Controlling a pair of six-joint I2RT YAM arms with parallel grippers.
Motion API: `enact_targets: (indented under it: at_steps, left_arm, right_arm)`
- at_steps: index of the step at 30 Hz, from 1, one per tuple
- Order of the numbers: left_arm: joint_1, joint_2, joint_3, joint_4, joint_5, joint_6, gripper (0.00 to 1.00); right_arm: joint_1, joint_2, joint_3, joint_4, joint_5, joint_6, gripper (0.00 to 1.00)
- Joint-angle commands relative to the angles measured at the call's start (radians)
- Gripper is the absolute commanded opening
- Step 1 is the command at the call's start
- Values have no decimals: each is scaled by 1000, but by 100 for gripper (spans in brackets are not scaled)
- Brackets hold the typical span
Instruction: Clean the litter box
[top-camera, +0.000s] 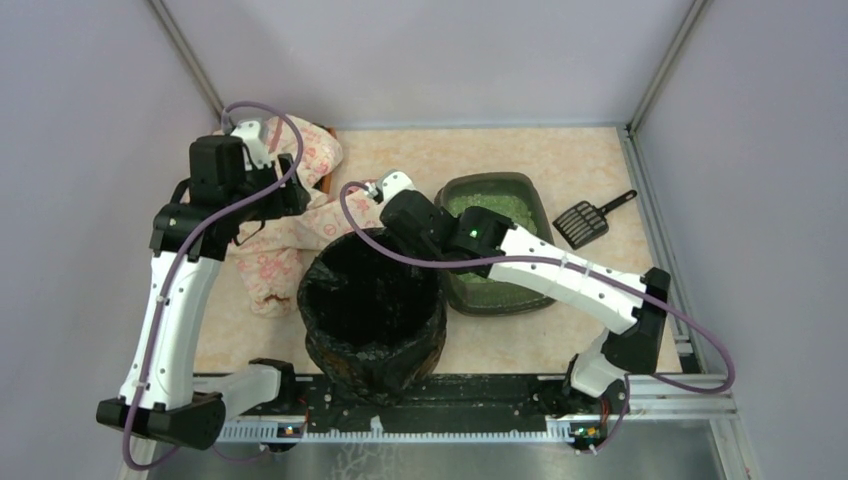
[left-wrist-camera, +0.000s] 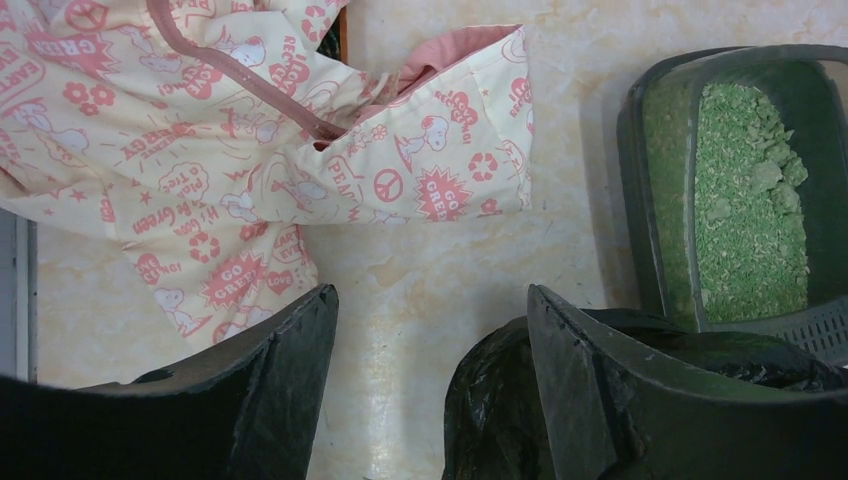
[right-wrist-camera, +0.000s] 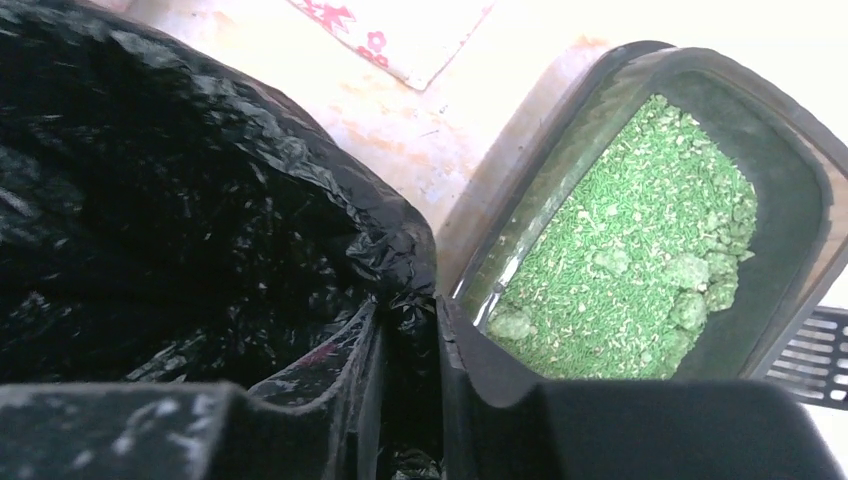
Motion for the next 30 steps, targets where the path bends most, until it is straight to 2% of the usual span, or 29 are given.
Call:
enact_targets:
  at_steps: [1,4,10,16,21,30]
  left_arm:
    - [-8,-29,-11,25,-29,14,76]
    - [-8,-31,-12,29,-17,15,77]
    - [-8,-50,-38,49,-10,25,84]
    - [-9,-69,-49,52,-22,26,86]
    - [-8,-80,-62,56,-8,28,91]
    - [-8,-93,-64,48,-6,21,93]
  right_arm:
    - [-7,46,44,32,35,-22,19]
    - [-37,60,49,49,31,-27,0]
    - [-171,26,-3,179,-69,-44,0]
    - [-281,51,21,246,-66,-82,0]
    - [-342,153,141,249,-62,-127,0]
    - [-439,396,368,263,-147,-120,0]
